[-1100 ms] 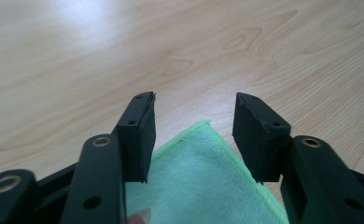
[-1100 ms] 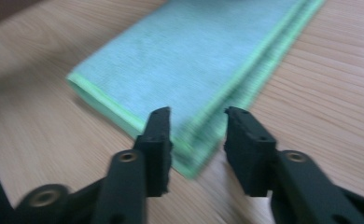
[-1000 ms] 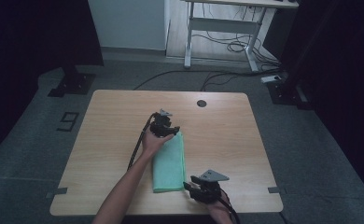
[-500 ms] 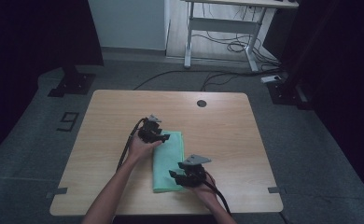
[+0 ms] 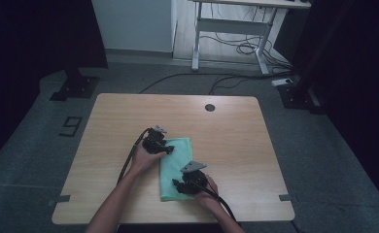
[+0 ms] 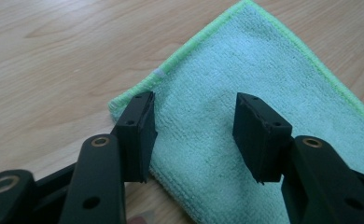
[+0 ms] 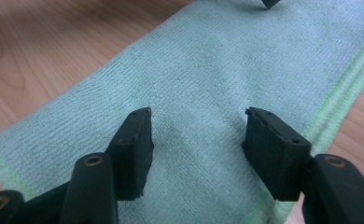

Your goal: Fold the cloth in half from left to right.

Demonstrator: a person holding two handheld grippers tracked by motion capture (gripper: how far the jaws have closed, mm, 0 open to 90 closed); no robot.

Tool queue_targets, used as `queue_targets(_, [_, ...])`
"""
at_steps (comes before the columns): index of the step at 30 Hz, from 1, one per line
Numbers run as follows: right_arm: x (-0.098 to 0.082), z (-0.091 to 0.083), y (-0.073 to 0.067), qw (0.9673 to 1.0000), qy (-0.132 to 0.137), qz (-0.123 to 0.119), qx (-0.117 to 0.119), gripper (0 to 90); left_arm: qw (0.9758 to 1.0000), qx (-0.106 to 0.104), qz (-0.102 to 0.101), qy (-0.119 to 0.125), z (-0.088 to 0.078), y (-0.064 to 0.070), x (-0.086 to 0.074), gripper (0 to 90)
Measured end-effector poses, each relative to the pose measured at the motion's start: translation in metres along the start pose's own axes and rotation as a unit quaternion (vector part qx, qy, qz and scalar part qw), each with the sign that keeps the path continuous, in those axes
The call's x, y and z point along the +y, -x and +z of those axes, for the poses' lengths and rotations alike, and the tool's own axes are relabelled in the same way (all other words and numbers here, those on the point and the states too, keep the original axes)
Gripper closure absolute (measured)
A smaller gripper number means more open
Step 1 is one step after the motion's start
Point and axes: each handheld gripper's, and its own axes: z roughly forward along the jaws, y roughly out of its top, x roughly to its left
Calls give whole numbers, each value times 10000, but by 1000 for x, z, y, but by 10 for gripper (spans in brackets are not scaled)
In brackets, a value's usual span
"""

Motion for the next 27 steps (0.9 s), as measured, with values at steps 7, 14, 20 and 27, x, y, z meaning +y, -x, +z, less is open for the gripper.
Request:
queue_targets(7, [-17,-17,5,10000,65,0,45,441,9998,-128,153,-2,7,19,3,480])
queue_targets(14, [-21,-24,11,9999,2,46,147,444,9997,-200,140,3,10,24,5,477])
queue_targets(20, [-1,-15,15,9997,48,113,226,404,9996,-245,94,71,10,23,3,474])
queue_targets(27, [41,15,13,9994,264,110,196,403,9995,-310,73,21,10,21,4,469])
